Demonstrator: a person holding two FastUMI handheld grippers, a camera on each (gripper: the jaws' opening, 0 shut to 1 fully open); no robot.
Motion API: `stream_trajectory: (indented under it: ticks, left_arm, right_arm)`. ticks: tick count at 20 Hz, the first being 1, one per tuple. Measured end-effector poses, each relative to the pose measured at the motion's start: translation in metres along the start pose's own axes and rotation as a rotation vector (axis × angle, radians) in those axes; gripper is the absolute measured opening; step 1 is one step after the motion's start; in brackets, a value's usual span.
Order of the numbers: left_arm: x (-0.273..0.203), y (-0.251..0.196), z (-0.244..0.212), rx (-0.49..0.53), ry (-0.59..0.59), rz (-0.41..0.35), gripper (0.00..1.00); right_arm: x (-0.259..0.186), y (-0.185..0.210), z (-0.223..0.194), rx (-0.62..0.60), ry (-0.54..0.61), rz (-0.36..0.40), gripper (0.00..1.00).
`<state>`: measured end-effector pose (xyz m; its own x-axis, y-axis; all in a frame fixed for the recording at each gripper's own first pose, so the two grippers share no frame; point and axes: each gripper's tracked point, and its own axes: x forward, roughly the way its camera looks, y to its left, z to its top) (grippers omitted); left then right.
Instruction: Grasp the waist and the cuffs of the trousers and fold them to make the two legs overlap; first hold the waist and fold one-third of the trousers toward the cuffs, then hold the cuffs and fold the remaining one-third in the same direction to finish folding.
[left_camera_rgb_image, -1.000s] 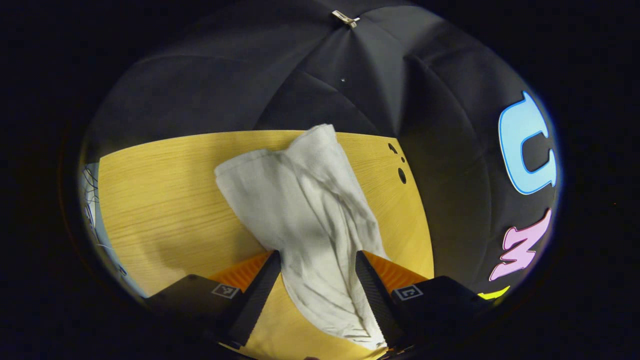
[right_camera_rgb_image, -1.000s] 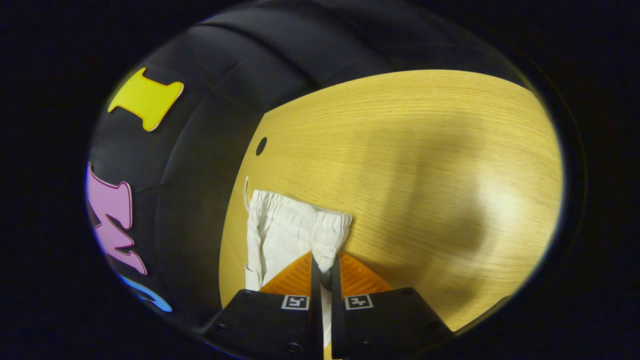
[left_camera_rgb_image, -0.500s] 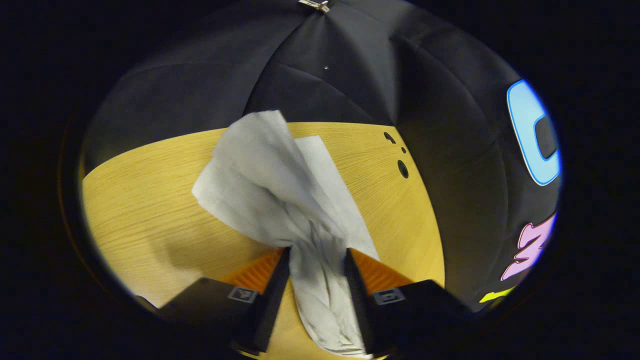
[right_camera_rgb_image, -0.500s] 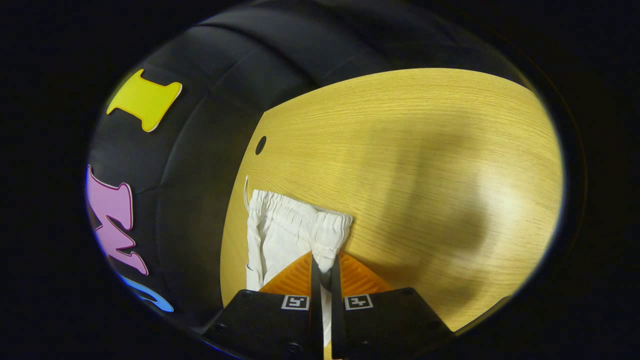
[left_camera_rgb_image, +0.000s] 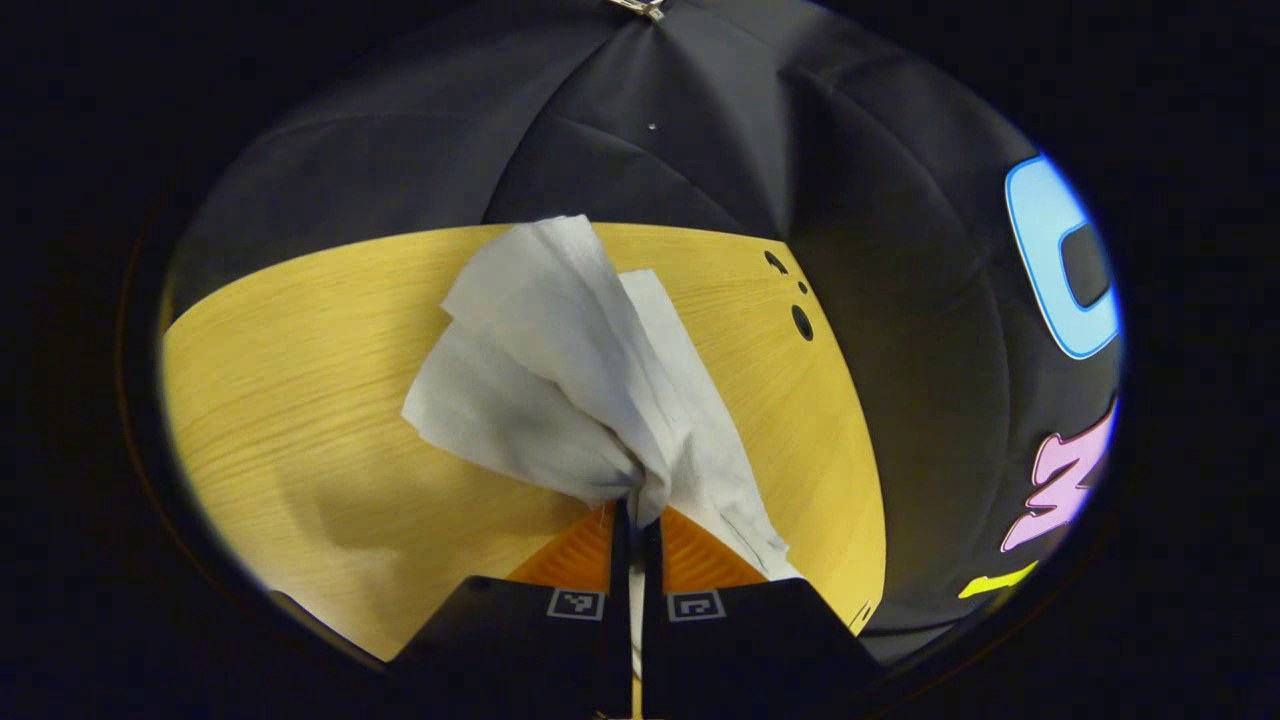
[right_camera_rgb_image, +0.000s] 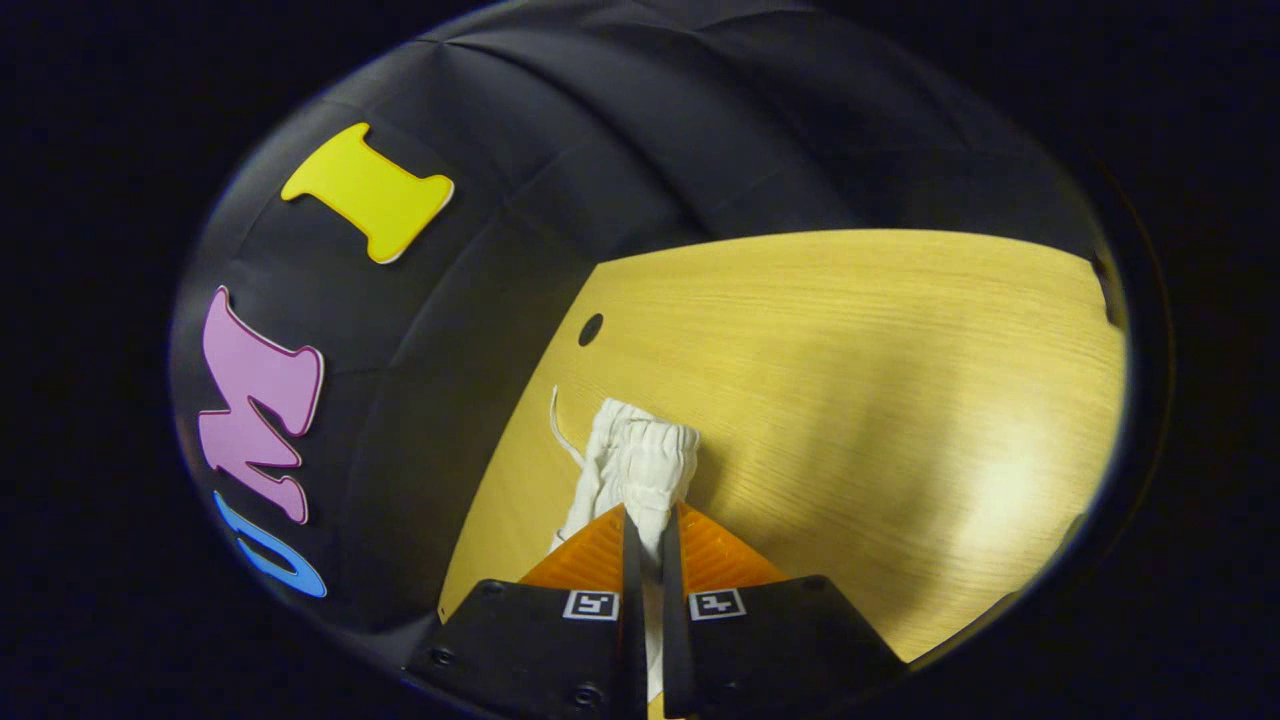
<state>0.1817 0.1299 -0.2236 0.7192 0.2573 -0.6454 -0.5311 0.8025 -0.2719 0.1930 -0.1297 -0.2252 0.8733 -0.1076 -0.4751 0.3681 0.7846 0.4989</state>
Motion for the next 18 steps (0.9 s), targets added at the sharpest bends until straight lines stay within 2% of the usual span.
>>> stream_trajectory:
  ticks: [5,8,12,15,18]
  left_arm:
    - [-0.002,-0.007,-0.025,0.037,0.043,-0.038,0.09]
    - [-0.001,-0.007,-0.028,0.056,0.061,-0.050,0.09]
    - [0.000,-0.008,-0.035,0.069,0.077,-0.060,0.09]
    - [0.000,-0.008,-0.035,0.063,0.081,-0.068,0.09]
    - [0.001,-0.009,-0.034,0.052,0.082,-0.082,0.08]
  right_arm:
    - [-0.060,0.038,0.031,-0.032,-0.059,0.152,0.11]
    - [-0.095,0.080,0.023,-0.164,-0.069,0.235,0.11]
    - [-0.104,0.159,-0.032,-0.378,-0.042,0.338,0.11]
    - [-0.118,0.193,-0.081,-0.485,-0.006,0.409,0.11]
    - [-0.123,0.211,-0.127,-0.538,0.044,0.453,0.11]
